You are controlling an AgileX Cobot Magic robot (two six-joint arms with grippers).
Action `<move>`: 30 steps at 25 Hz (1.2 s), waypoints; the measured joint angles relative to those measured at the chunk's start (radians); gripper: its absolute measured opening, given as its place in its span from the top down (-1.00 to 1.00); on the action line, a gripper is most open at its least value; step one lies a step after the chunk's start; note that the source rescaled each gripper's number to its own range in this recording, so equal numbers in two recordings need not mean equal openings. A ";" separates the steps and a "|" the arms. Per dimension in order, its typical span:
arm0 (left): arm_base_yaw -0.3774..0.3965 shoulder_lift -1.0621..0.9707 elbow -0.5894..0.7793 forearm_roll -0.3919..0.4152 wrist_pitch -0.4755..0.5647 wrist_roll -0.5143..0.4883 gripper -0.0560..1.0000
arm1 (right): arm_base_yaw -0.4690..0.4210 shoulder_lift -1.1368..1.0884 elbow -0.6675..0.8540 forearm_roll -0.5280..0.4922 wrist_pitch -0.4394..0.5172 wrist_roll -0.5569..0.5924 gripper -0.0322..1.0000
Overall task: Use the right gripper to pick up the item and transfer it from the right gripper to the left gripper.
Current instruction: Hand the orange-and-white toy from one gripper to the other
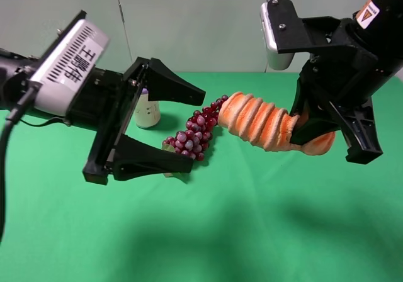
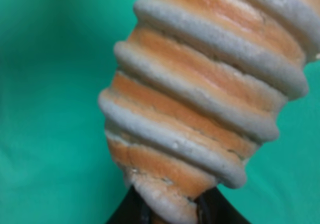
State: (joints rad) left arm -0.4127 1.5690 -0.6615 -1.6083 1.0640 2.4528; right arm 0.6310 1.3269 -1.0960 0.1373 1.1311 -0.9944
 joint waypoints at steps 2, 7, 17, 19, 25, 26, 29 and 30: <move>0.000 0.012 -0.006 -0.032 -0.001 0.035 -1.00 | 0.000 0.000 0.000 0.005 0.001 0.000 0.93; 0.000 0.017 -0.014 -0.114 -0.001 0.077 -1.00 | 0.000 0.000 0.000 0.012 0.003 -0.006 0.93; -0.006 0.084 -0.036 -0.125 0.010 0.078 -1.00 | 0.000 0.000 0.000 0.031 -0.007 -0.085 0.93; -0.017 0.108 -0.051 -0.126 0.010 0.078 -1.00 | 0.000 0.000 -0.001 0.035 -0.011 -0.087 0.93; -0.087 0.165 -0.148 -0.126 -0.003 0.078 -1.00 | 0.000 0.000 -0.005 0.042 -0.022 -0.097 0.93; -0.096 0.175 -0.164 -0.127 -0.008 0.078 -1.00 | 0.000 0.000 -0.007 0.043 -0.023 -0.099 0.94; -0.110 0.200 -0.189 -0.127 -0.022 0.067 -1.00 | 0.000 0.000 -0.007 0.047 -0.023 -0.099 0.94; -0.110 0.207 -0.192 -0.127 -0.024 0.065 -1.00 | 0.000 0.000 -0.007 0.047 -0.023 -0.099 0.94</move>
State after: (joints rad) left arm -0.5229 1.7764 -0.8539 -1.7352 1.0405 2.5178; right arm 0.6310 1.3269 -1.1026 0.1845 1.1084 -1.0939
